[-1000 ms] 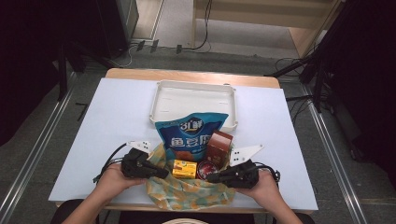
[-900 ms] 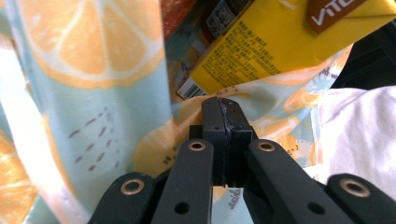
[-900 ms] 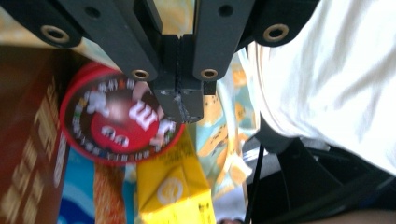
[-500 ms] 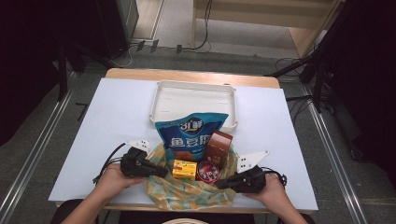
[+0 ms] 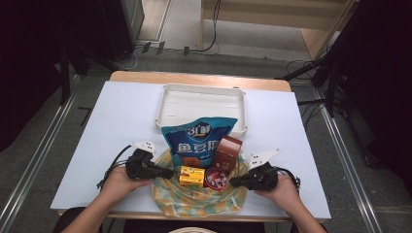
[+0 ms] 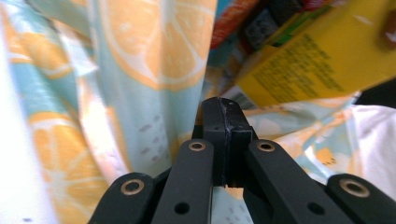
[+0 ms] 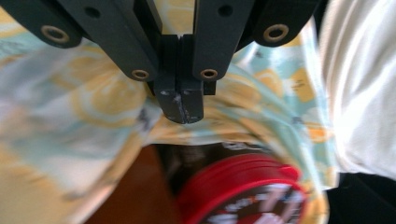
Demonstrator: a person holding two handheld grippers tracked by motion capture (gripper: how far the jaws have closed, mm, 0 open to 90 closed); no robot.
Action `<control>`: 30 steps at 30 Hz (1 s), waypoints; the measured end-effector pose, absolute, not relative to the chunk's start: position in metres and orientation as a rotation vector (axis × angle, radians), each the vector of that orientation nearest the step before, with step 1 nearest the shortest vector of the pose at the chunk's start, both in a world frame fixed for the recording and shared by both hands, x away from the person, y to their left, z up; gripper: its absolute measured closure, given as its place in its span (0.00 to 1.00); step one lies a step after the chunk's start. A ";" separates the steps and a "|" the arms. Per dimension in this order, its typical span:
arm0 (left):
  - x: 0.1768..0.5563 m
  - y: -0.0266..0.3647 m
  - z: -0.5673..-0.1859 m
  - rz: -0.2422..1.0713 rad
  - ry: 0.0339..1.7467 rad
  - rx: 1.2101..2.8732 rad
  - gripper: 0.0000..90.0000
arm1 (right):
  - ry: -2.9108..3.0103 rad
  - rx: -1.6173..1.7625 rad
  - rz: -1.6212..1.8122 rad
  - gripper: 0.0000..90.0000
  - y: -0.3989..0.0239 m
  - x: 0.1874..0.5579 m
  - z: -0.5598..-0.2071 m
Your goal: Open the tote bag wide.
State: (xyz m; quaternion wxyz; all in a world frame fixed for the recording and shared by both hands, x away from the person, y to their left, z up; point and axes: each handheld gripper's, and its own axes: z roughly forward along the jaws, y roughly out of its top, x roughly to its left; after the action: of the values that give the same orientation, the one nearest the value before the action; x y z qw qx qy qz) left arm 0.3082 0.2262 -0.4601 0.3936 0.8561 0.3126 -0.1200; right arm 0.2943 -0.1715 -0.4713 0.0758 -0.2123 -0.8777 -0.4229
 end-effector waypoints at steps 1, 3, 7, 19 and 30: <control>0.310 0.225 -0.460 -0.296 0.797 2.162 1.00 | -2.631 -0.636 -1.277 1.00 -0.172 0.296 -0.472; 0.312 0.224 -0.460 -0.276 0.796 2.167 1.00 | -2.631 -0.651 -1.289 1.00 -0.173 0.300 -0.472; 0.317 0.223 -0.460 -0.274 0.801 2.158 1.00 | -2.649 -0.659 -1.296 1.00 -0.172 0.309 -0.472; 0.323 0.214 -0.465 -0.270 0.779 2.215 1.00 | -2.649 -0.651 -1.242 1.00 -0.168 0.315 -0.483; 0.322 0.219 -0.461 -0.265 0.776 2.219 1.00 | -2.660 -0.667 -1.214 1.00 -0.175 0.311 -0.479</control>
State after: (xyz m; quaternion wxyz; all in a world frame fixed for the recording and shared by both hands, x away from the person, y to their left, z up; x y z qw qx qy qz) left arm 0.3217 0.2194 -0.4610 0.3785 0.8682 0.3035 -0.1038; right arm 0.3107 -0.1753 -0.4794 0.0711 -0.2220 -0.8847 -0.4038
